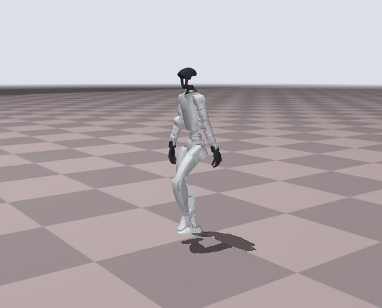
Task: In place motions
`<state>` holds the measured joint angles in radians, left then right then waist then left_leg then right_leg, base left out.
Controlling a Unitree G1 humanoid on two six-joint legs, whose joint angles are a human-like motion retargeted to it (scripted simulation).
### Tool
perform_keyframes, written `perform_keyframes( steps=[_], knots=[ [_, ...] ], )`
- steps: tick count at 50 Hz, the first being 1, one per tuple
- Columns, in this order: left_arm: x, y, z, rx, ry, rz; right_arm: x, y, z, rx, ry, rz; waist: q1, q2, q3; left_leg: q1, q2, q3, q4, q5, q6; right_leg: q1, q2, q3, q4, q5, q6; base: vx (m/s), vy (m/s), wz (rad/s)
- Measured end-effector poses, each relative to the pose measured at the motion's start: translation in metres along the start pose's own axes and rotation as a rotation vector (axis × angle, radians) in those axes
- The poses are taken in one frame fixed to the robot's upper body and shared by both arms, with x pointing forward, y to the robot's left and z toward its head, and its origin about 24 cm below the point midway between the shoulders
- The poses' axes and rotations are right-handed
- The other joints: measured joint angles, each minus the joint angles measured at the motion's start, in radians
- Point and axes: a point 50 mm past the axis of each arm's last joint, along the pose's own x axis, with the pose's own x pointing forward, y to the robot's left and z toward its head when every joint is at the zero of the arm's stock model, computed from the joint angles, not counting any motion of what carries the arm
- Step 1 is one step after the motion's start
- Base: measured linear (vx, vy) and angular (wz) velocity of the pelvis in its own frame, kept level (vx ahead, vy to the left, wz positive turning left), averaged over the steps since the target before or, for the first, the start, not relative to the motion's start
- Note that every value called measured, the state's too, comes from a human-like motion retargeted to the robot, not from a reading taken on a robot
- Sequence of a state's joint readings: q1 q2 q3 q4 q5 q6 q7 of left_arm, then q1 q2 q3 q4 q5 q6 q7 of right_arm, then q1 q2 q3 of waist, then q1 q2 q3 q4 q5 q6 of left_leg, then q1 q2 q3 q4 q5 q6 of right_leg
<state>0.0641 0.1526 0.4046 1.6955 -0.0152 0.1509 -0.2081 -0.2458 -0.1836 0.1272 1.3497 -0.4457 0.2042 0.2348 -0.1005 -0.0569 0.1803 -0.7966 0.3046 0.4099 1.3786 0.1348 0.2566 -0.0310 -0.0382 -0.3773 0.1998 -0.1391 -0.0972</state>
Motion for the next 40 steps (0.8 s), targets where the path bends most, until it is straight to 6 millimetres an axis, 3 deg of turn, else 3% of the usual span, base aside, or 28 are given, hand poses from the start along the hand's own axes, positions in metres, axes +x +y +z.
perform_keyframes(
  steps=[6,10,12,15,20,22,23,25,27,28,30,32,36,40],
  knots=[
    [0.001,0.026,-0.071,-0.027,0.191,0.043,-0.015,-0.018,0.067,-0.063,-0.275,-0.123,0.057,-0.037,-0.050,-0.255,0.006,0.035,0.208,-0.114,0.000,-0.040,-0.045,-0.027,-0.011,0.033,-0.034,0.09,0.01,-0.67],
    [0.000,0.030,-0.082,-0.035,0.238,0.054,-0.022,-0.011,0.088,-0.056,-0.397,-0.065,0.030,-0.027,-0.053,-0.181,0.000,0.061,0.152,-0.122,0.000,-0.028,-0.045,-0.033,-0.024,0.035,-0.026,0.02,0.01,0.14],
    [-0.001,0.032,-0.078,-0.027,0.228,0.063,-0.018,-0.002,0.079,-0.031,-0.388,-0.043,0.020,-0.015,-0.067,-0.077,-0.013,0.073,0.061,-0.112,-0.004,-0.014,-0.039,-0.039,-0.039,0.037,-0.016,0.12,0.07,0.32],
    [0.000,0.030,-0.062,-0.023,0.175,0.070,-0.007,0.014,0.050,-0.008,-0.293,-0.002,0.006,0.001,-0.098,0.121,-0.082,0.056,-0.165,-0.072,-0.063,0.010,-0.039,-0.046,-0.059,0.038,0.005,0.15,0.08,0.10],
    [0.002,0.018,-0.023,-0.037,0.026,0.062,0.008,0.053,-0.036,-0.004,0.012,0.103,-0.006,0.056,-0.164,0.572,-0.252,0.002,-0.901,0.101,-0.151,0.021,0.001,-0.034,-0.016,-0.007,0.038,0.24,0.03,-0.22],
    [0.001,0.012,-0.002,-0.024,-0.041,0.063,0.006,0.065,-0.074,0.023,0.151,0.138,-0.011,0.085,-0.154,0.745,-0.280,-0.001,-1.155,-0.156,-0.174,0.009,0.048,0.000,0.081,-0.021,0.041,0.30,0.06,-0.25],
    [0.000,0.009,0.007,-0.013,-0.068,0.062,0.004,0.070,-0.095,0.040,0.224,0.156,-0.026,0.095,-0.151,0.823,-0.261,0.115,-1.246,-0.210,-0.162,-0.003,0.065,0.003,0.143,0.015,0.047,0.28,0.09,0.15],
    [-0.003,-0.002,0.031,0.009,-0.124,0.043,-0.004,0.075,-0.127,0.064,0.357,0.182,-0.092,0.137,-0.189,0.809,-0.251,0.061,-1.351,-0.174,-0.168,-0.127,0.066,-0.043,0.354,0.220,0.085,0.04,0.10,0.41],
    [-0.014,-0.018,0.072,0.043,-0.223,0.016,-0.008,0.071,-0.140,0.126,0.425,0.158,-0.131,0.147,-0.159,0.758,-0.224,0.050,-1.347,-0.146,-0.182,-0.377,-0.019,-0.043,0.763,0.304,0.096,-0.34,0.17,0.20],
    [-0.020,-0.024,0.091,0.066,-0.278,0.012,-0.010,0.071,-0.147,0.173,0.451,0.136,-0.151,0.143,-0.121,0.765,-0.234,0.014,-1.356,-0.134,-0.172,-0.461,0.012,0.031,0.894,0.302,0.113,-0.37,0.18,0.35],
    [-0.039,-0.031,0.132,0.125,-0.401,-0.003,-0.015,0.066,-0.159,0.261,0.491,0.102,-0.204,0.147,-0.061,0.771,-0.230,0.039,-1.362,-0.126,-0.162,-0.593,-0.074,-0.004,1.145,0.254,0.059,-0.31,0.18,0.59],
    [-0.058,-0.029,0.162,0.186,-0.497,0.009,-0.021,0.069,-0.169,0.312,0.548,0.120,-0.282,0.160,-0.057,0.751,-0.200,0.050,-1.350,-0.136,-0.172,-0.738,-0.098,0.001,1.315,0.192,0.062,-0.15,0.06,0.77],
    [-0.068,-0.023,0.175,0.247,-0.590,0.118,-0.033,0.088,-0.197,0.365,0.664,0.149,-0.285,0.213,-0.132,0.665,-0.158,0.029,-1.338,-0.131,-0.170,-0.915,-0.026,0.037,1.392,0.149,0.087,0.05,-0.04,-0.21],
    [-0.067,-0.027,0.176,0.300,-0.598,0.123,-0.035,0.101,-0.202,0.401,0.661,0.166,-0.258,0.169,-0.116,0.722,-0.185,0.047,-1.355,-0.128,-0.178,-0.773,-0.064,0.024,1.268,0.128,0.046,0.07,-0.03,0.00]
  ],
)
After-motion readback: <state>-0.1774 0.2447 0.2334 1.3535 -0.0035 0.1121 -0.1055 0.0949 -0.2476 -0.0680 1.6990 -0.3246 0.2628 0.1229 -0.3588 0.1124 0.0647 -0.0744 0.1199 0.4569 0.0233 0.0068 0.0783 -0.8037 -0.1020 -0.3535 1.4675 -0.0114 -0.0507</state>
